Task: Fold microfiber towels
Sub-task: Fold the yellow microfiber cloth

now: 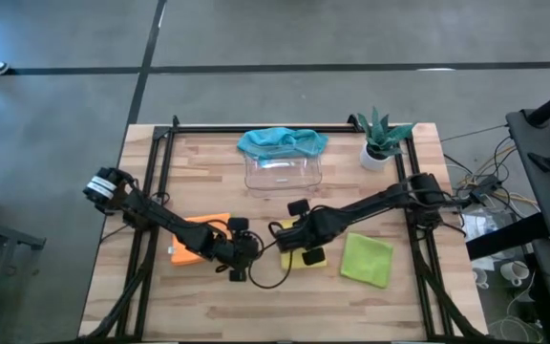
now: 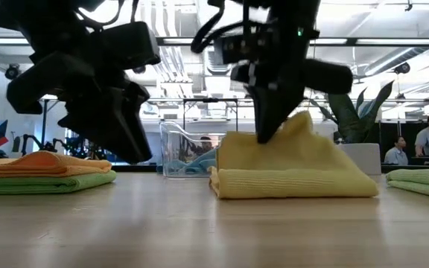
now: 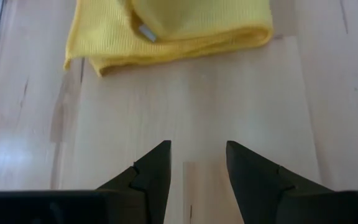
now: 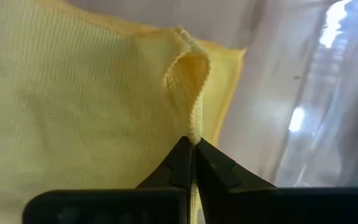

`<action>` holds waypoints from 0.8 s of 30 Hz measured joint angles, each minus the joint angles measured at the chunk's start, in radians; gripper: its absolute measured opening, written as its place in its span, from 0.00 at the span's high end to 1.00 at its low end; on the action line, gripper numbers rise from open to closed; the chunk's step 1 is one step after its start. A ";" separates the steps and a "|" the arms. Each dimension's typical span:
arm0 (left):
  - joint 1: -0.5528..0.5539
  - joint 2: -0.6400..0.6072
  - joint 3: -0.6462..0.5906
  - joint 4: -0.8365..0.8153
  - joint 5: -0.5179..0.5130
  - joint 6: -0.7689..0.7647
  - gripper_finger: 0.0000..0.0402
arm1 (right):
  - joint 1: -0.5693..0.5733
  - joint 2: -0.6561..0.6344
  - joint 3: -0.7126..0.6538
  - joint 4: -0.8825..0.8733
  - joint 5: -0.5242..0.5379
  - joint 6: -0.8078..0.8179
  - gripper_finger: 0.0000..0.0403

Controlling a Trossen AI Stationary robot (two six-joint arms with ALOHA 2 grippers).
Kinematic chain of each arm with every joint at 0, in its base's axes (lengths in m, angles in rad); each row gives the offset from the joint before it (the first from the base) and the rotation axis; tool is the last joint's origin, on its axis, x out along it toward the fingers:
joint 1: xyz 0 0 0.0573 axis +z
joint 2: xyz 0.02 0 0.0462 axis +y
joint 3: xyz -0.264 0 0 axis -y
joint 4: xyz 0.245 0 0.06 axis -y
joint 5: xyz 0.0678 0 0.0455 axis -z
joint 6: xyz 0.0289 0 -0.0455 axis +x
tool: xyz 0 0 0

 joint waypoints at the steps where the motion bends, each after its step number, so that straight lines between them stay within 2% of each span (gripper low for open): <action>1: 0.001 0.000 0.000 0.009 0.000 0.007 0.65 | 0.000 -0.013 0.000 0.001 0.000 -0.005 0.98; 7: 0.005 0.000 0.000 0.048 -0.003 0.052 0.65 | -0.021 -0.065 -0.032 0.099 0.000 -0.031 0.98; 15: 0.006 0.000 0.000 0.053 -0.003 0.052 0.65 | -0.074 -0.037 -0.122 0.226 0.000 -0.069 0.98; 24: 0.015 0.000 -0.017 0.062 -0.014 0.053 0.65 | -0.081 -0.080 -0.125 0.164 -0.003 -0.061 0.98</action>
